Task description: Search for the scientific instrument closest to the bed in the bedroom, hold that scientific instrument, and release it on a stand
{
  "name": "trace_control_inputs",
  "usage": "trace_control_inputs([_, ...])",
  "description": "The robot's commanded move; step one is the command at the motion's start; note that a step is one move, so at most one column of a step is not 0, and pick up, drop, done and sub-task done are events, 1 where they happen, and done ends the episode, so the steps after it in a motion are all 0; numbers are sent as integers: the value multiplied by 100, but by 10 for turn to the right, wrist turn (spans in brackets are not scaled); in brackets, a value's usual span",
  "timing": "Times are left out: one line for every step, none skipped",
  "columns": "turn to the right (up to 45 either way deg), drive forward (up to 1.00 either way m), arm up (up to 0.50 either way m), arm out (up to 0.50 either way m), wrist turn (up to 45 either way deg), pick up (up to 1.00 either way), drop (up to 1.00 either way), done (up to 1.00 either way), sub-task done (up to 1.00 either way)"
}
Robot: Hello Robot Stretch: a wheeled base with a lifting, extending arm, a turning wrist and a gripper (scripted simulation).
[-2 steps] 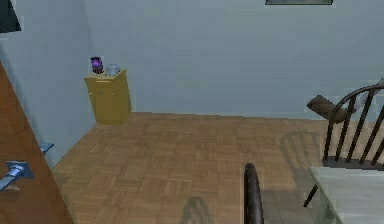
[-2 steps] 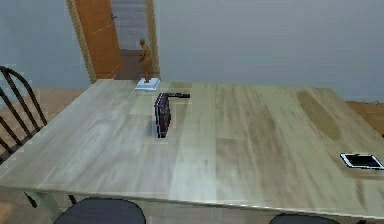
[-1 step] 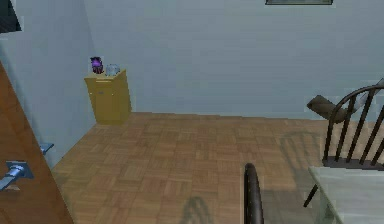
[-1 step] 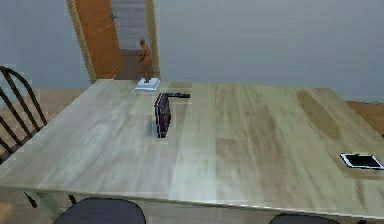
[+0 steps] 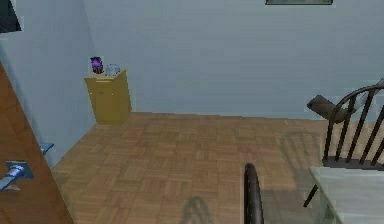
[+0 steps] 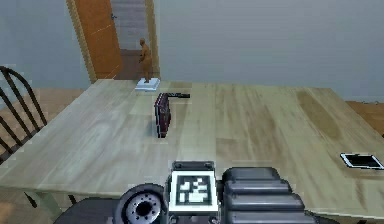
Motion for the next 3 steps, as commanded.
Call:
trace_control_inputs([0,0,0,48,0,0,0,0,0])
trace_control_inputs([0,0,0,0,450,0,0,0,0])
trace_control_inputs([0,0,0,0,450,0,0,0,0])
